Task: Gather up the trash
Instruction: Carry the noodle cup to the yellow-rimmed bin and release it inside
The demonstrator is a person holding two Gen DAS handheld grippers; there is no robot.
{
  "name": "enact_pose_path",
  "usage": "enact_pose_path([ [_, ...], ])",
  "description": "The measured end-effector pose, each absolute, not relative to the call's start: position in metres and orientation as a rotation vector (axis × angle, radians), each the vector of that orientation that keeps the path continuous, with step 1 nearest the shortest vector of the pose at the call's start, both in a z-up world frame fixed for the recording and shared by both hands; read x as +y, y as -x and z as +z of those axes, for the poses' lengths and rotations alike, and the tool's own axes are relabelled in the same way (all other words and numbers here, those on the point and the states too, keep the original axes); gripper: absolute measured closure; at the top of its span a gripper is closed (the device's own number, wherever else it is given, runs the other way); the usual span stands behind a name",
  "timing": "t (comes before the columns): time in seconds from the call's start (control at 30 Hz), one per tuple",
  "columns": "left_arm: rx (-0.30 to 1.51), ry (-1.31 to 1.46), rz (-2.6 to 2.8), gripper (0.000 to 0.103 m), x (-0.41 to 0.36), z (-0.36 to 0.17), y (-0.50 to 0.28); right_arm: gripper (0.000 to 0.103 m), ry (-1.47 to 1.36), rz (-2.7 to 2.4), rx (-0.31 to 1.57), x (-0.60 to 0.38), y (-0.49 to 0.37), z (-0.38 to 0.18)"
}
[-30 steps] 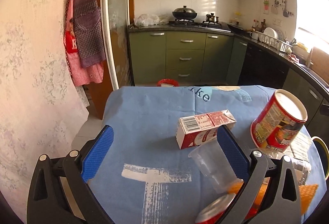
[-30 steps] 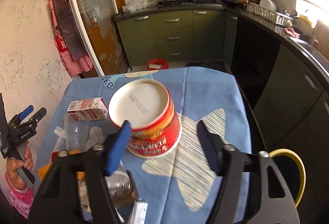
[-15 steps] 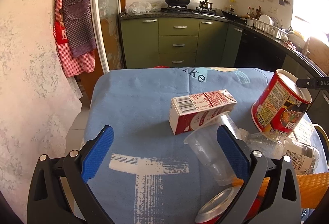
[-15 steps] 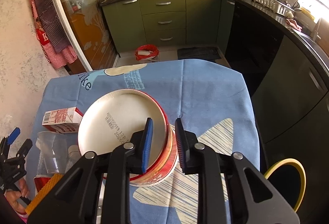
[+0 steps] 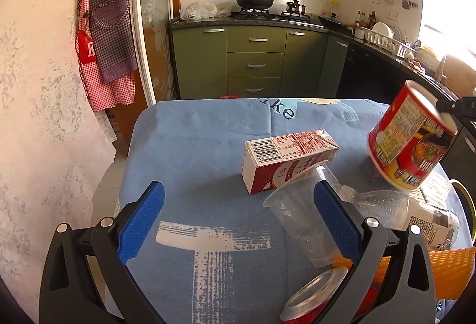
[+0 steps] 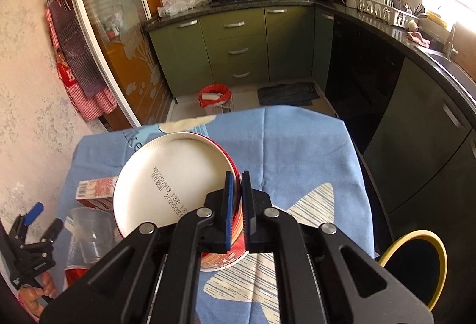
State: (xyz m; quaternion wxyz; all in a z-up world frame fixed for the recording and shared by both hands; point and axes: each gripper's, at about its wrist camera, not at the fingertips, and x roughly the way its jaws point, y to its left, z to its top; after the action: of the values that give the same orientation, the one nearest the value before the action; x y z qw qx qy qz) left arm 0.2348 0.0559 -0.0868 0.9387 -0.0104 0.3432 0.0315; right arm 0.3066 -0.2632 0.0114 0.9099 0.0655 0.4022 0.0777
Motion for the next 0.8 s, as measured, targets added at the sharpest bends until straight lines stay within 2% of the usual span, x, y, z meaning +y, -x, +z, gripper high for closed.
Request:
enact_pose_path([
  [0.2,0.692,0.012,0.07,0.004,0.055,-0.085,-0.233,0.098,-0.189,0.173,0.762,-0.283,-0.289,0.045],
  [0.43,0.69,0.005,0.075,0.004,0.053,-0.085,-0.232,0.098,-0.23,0.022,0.686,-0.362,-0.233,0.07],
  [0.57,0.682,0.001,0.071,0.004,0.052,-0.082,-0.231,0.097,-0.278,-0.159,0.706,-0.434,-0.195,0.051],
  [0.8,0.671,-0.003,0.06,0.004,0.044,-0.075,-0.226,0.095,-0.379,-0.392,0.803,-0.533,-0.146,-0.013],
])
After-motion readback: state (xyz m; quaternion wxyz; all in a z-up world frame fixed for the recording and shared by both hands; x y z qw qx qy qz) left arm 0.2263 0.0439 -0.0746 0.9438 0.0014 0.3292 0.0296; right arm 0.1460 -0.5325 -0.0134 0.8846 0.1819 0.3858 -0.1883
